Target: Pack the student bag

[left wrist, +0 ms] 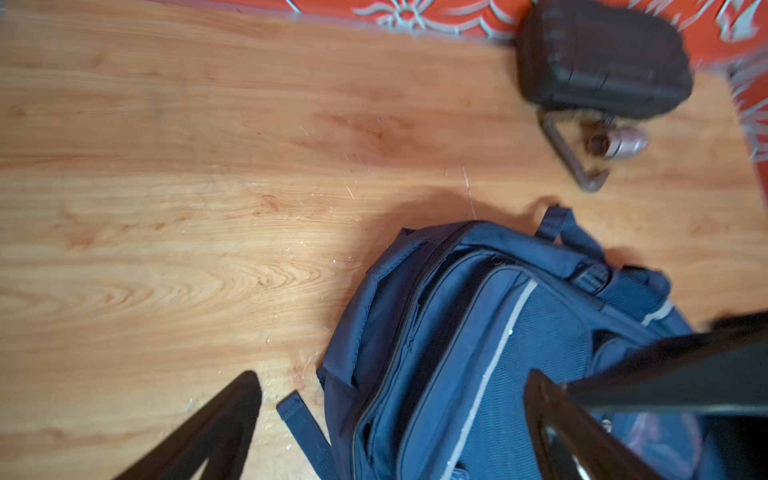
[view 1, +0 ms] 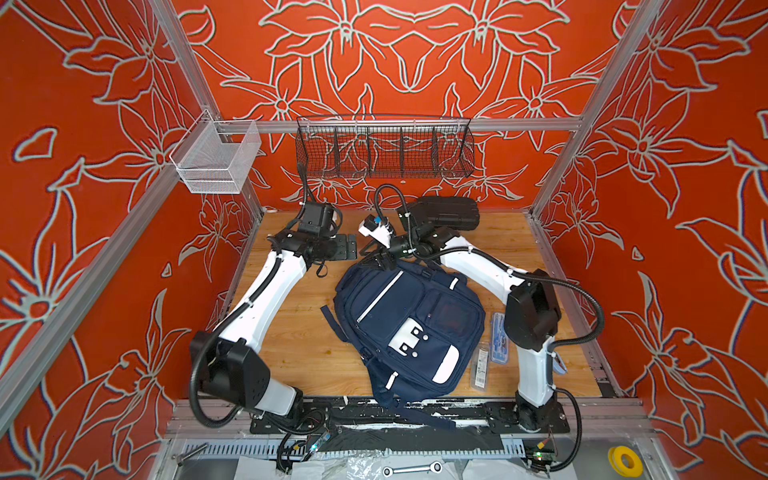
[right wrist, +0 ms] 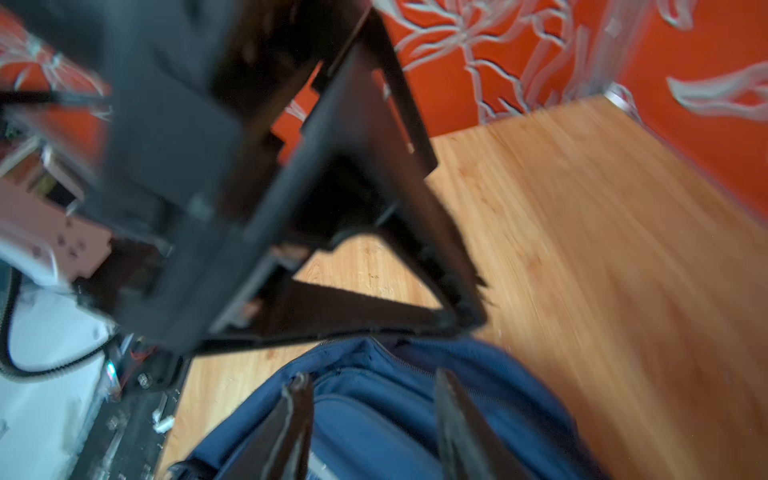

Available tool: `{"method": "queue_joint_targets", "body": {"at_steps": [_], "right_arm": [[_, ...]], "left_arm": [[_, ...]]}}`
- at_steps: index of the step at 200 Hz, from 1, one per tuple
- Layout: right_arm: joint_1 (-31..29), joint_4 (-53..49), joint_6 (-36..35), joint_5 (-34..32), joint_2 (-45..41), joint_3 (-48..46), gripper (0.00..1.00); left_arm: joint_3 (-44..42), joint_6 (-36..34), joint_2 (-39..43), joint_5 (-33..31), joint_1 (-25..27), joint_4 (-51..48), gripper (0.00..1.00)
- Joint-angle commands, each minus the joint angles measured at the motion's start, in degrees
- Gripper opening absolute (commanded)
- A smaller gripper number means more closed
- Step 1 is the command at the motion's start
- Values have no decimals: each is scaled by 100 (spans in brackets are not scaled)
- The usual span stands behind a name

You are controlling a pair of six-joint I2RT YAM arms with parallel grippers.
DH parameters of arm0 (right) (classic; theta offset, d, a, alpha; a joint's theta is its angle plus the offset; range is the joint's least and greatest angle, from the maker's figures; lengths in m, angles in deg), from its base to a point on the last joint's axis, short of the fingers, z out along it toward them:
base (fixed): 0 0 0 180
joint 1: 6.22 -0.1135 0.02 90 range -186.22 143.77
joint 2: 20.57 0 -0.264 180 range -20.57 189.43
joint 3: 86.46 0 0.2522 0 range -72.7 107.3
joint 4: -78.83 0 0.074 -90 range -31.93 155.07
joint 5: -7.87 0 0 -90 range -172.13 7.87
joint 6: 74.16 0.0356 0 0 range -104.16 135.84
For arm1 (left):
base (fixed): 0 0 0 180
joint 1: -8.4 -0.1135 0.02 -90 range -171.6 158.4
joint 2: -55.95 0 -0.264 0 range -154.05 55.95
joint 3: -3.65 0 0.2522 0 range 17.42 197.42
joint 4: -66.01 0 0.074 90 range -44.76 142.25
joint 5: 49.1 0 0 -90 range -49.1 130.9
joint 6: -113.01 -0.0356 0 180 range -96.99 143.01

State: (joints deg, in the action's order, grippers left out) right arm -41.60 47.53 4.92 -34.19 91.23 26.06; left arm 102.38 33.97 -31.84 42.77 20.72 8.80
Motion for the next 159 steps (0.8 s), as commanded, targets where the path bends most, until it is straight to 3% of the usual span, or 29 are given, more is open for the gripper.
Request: {"method": "queue_joint_targets", "body": {"at_steps": [1,38,72,116,133,159], "right_arm": [[294,-37,1302,-687,-742,-525,53],[1048,-277,2979,-1821,-1682,-1962,59],[1432,-1132,3610,-3194,-2382,-2973,70],[1799,-1848,4112,-3434,-2505,-3698,73],[1895,-1814,4158,-3515,-2580,-3960,73],[2016,-1644,4216,-3571,-2654,-4094,74]], "left_arm": [[237,-602,-489,384,-28,-343,98],[917,-883,-1835,573,-28,-818,98],[1931,-963,-3089,400,-28,-1769,92],[2218,-878,-3642,383,-33,-1781,84],[2295,-802,-3797,396,-125,-1828,73],[2204,-534,-3930,756,-463,-1774,40]]}}
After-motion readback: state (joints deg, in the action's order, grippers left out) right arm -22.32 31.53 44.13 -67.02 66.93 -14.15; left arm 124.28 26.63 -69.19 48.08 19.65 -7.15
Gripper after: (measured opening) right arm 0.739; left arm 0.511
